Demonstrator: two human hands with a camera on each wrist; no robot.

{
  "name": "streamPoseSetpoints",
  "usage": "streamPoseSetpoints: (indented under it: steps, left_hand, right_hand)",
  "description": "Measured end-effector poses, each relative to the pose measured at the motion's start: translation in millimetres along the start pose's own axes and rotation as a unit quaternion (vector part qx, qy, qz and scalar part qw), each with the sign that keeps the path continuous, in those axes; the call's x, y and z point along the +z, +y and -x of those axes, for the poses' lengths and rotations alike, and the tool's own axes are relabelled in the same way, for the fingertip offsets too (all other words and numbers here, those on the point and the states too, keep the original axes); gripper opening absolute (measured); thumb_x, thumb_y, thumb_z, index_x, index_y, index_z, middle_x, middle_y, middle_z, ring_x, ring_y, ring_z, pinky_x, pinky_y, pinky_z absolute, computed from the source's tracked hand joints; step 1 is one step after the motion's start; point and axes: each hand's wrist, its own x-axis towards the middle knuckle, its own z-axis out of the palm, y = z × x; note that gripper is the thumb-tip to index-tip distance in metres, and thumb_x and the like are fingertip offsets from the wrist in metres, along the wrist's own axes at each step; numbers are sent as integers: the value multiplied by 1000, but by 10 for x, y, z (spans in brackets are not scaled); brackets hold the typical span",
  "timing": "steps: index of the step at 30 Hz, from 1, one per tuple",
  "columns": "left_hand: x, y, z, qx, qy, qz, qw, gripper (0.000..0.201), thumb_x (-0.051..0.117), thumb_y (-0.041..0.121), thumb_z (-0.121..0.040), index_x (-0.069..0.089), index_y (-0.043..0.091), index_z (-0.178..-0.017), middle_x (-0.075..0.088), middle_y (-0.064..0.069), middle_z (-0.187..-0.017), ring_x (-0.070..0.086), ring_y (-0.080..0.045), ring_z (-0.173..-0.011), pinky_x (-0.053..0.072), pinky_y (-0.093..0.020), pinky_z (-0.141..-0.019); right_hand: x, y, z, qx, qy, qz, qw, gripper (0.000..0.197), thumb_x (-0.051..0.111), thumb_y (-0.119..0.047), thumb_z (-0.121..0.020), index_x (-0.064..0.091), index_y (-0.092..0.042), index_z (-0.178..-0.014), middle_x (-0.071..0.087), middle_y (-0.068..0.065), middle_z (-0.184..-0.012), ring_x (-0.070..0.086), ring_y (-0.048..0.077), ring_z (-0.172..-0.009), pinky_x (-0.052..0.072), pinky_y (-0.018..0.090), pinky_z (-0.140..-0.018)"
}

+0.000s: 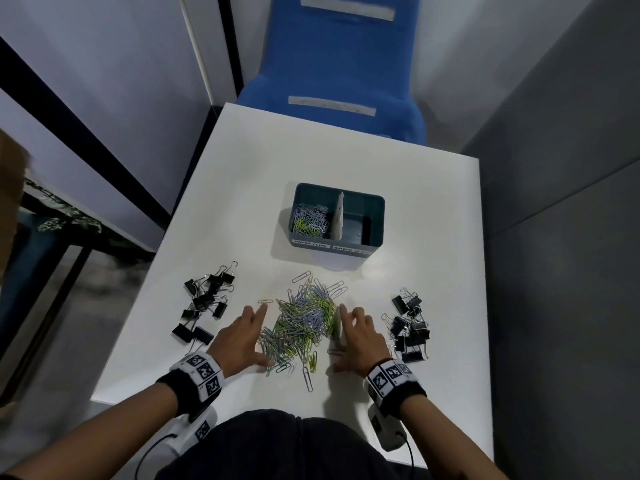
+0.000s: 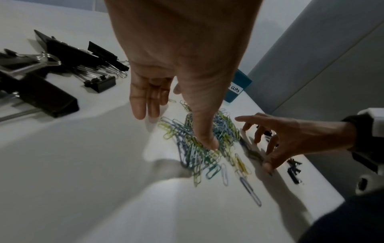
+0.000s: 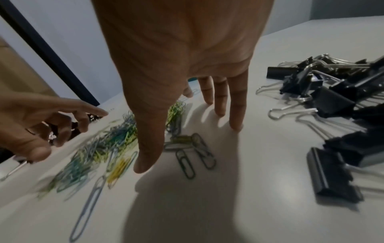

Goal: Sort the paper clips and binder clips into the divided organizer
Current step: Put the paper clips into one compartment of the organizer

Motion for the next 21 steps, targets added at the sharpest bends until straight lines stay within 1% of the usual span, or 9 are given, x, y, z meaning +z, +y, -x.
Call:
streamPoseSetpoints:
  steps: [3, 6, 8, 11, 13, 15, 17, 18, 21]
  left_hand:
    - [96, -36, 2, 14, -38, 4, 999, 126, 83, 41, -67, -7, 18, -152, 37, -7, -124, 45, -15, -80, 41, -25, -64]
    - [150, 66, -77, 55, -34, 36, 997, 116, 81, 21, -74, -4, 21, -153, 46, -8, -121, 54, -19, -86, 44, -26, -72]
    - [179, 131, -156, 72, -14, 57, 996, 111, 80, 17, -74, 2, 26, -153, 51, -8, -119, 58, -22, -92, 48, -28, -75]
    - [186, 172, -264, 77, 6, 123, 989, 102, 77, 11, -74, 13, 30, -152, 49, -11, -133, 57, -25, -106, 49, -31, -85]
    - [129, 182, -272, 78, 4, 172, 982, 93, 73, 8, -77, 20, 29, -150, 48, -8, -136, 57, -21, -103, 50, -31, -85]
    - [62, 171, -215, 79, 19, 165, 983, 78, 72, 16, -80, 28, 28, -143, 50, -2, -131, 58, -17, -96, 51, -35, -82]
    - [6, 132, -132, 81, 41, 87, 992, 55, 69, 30, -83, 35, 27, -126, 54, 4, -118, 58, -18, -91, 50, -36, -76]
    - [-7, 110, -94, 85, 42, 44, 995, 45, 67, 37, -84, 38, 27, -116, 54, 7, -111, 57, -17, -88, 49, -34, -72]
    - [9, 79, -44, 82, -11, -53, 995, 31, 60, 50, -84, 41, 26, -89, 55, 9, -89, 52, -15, -75, 39, -29, -63]
  right_hand:
    - [77, -76, -12, -18, 13, 27, 999, 138, 86, -60, -44, 3, -21, -146, 26, 9, -135, 36, 31, -118, 55, 43, -81]
    - [123, -204, -27, -20, 24, 19, 999, 138, 86, -58, -48, 0, -19, -149, 25, 9, -135, 35, 30, -117, 54, 43, -80]
    - [139, -273, -44, -13, 41, 1, 999, 127, 87, -47, -56, 5, -18, -148, 28, 10, -133, 37, 31, -116, 55, 42, -77]
    - [103, -290, -57, -8, 66, -68, 995, 102, 84, -31, -65, 17, -24, -142, 33, 9, -125, 44, 31, -109, 55, 40, -73]
    - [80, -240, -39, -14, 72, -128, 989, 86, 79, -29, -71, 25, -27, -138, 35, 8, -122, 49, 29, -104, 55, 39, -76]
    - [74, -184, 20, -24, 88, -120, 989, 68, 75, -34, -76, 34, -24, -129, 39, 4, -119, 52, 22, -96, 55, 35, -72]
    - [98, -132, 95, -63, 101, -52, 992, 47, 67, -42, -81, 42, -21, -114, 44, 0, -109, 50, 15, -86, 50, 27, -63]
    - [129, -122, 135, -103, 92, -19, 990, 40, 64, -44, -83, 45, -19, -108, 47, 0, -105, 48, 14, -83, 45, 26, -61]
    - [230, -207, 218, -198, 40, 48, 978, 35, 61, -47, -85, 56, -14, -95, 60, 5, -91, 50, 19, -71, 36, 28, -59]
